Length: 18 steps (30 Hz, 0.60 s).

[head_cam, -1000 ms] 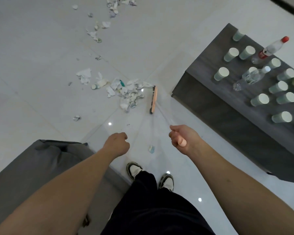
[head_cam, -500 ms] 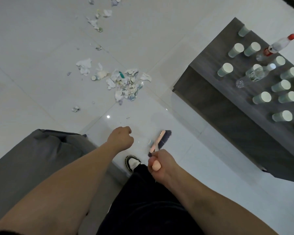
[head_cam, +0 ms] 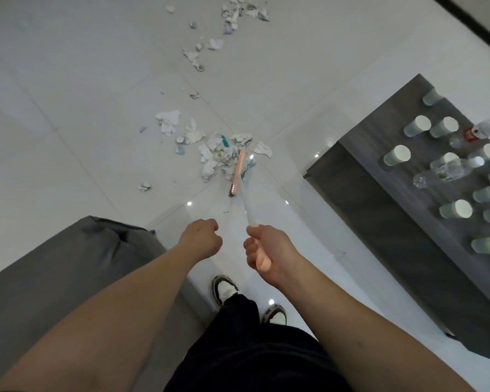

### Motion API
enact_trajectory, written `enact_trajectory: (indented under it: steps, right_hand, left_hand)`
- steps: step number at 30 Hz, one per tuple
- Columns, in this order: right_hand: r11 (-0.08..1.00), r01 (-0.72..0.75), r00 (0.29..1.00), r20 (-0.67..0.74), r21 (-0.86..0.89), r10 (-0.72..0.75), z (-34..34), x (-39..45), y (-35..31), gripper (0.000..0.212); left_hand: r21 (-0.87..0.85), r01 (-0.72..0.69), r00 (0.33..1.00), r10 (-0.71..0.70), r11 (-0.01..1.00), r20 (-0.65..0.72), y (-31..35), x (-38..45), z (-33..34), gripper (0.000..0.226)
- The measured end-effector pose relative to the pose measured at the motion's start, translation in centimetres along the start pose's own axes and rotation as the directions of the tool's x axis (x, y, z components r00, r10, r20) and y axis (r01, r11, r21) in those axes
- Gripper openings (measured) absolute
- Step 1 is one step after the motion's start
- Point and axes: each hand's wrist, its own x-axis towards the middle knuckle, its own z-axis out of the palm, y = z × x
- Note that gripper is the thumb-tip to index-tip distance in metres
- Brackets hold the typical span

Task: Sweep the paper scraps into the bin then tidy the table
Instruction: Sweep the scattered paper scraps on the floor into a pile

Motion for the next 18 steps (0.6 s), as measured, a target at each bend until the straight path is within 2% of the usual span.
enact_trajectory:
  steps: [4, 8, 13, 15, 18]
  right_hand:
    - [0.972, -0.012, 1.0, -0.03, -0.234, 0.006, -0.3, 0.3, -1.0, 0.006]
    - [0.903, -0.11, 0.99, 0.031, -0.416, 0.135, -0.3, 1.2, -2.6, 0.012]
    - [0.788, -0.221, 0.96, 0.017, -0.574, 0.281, 1.0, 3.8, -5.9, 0.013]
    - [0.744, -0.222, 0.962, -0.016, -0.63, 0.274, 1.2, 4.8, -7.9, 0.01]
    - [0.658, -0.132, 0.988, -0.049, -0.741, 0.143, 1.5, 6.5, -11.6, 0.008]
  left_hand:
    - [-0.03, 0.028, 0.998, -0.029, 0.999, -0.051, -1.0, 0.7, -2.5, 0.045]
    - [-0.063, 0.049, 0.994, -0.055, 0.997, -0.097, -1.6, 0.9, -4.2, 0.043]
    - [-0.141, 0.112, 0.981, -0.132, 0.984, -0.142, -2.5, 1.2, -5.9, 0.042]
    - [-0.174, 0.142, 0.972, -0.171, 0.974, -0.163, -2.8, 1.4, -6.5, 0.042]
    - [-0.214, 0.166, 0.961, -0.207, 0.963, -0.185, -2.5, 2.0, -7.2, 0.038]
